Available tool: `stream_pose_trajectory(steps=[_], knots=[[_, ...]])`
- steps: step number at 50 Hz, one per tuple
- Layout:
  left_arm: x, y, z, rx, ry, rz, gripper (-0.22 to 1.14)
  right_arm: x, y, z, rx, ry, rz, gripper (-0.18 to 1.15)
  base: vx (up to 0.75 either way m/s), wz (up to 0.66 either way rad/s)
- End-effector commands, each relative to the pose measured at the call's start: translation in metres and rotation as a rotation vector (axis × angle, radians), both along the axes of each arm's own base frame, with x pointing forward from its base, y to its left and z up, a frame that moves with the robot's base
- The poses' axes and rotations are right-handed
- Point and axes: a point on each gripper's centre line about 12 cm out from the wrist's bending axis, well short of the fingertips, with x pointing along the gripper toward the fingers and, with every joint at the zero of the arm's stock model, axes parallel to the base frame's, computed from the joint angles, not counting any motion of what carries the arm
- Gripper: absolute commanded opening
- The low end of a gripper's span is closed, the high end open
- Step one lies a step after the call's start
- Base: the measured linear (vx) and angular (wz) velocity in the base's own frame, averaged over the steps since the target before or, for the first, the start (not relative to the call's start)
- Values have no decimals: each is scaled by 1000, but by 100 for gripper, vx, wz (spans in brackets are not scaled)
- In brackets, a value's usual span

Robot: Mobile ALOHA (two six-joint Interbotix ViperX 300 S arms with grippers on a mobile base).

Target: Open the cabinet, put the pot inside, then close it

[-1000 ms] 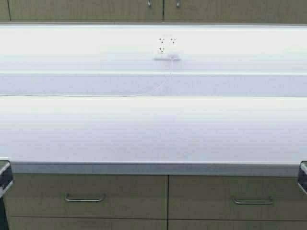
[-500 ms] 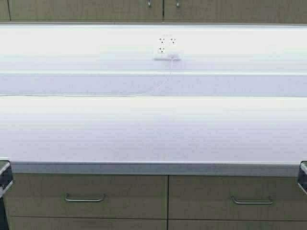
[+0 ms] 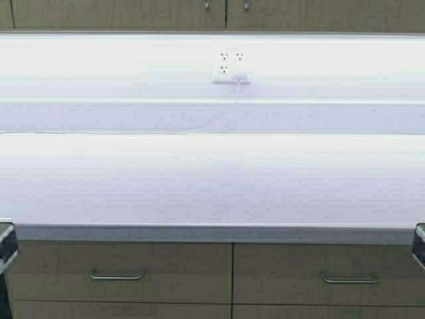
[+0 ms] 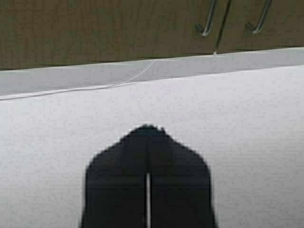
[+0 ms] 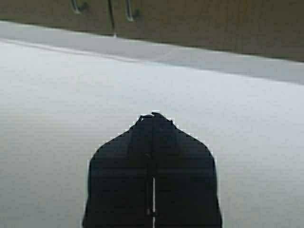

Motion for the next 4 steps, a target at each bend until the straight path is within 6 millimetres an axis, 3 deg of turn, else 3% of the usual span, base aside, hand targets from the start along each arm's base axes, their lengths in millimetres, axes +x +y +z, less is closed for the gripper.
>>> stream_pose_trajectory(steps=[1, 4], knots=[[-1, 1, 7, -8, -25, 2, 3, -1, 0, 7, 9, -20, 4, 6, 0, 0], [-1, 1, 7, -6, -24, 1, 3, -1, 0, 8, 10, -22, 3, 6, 0, 0]])
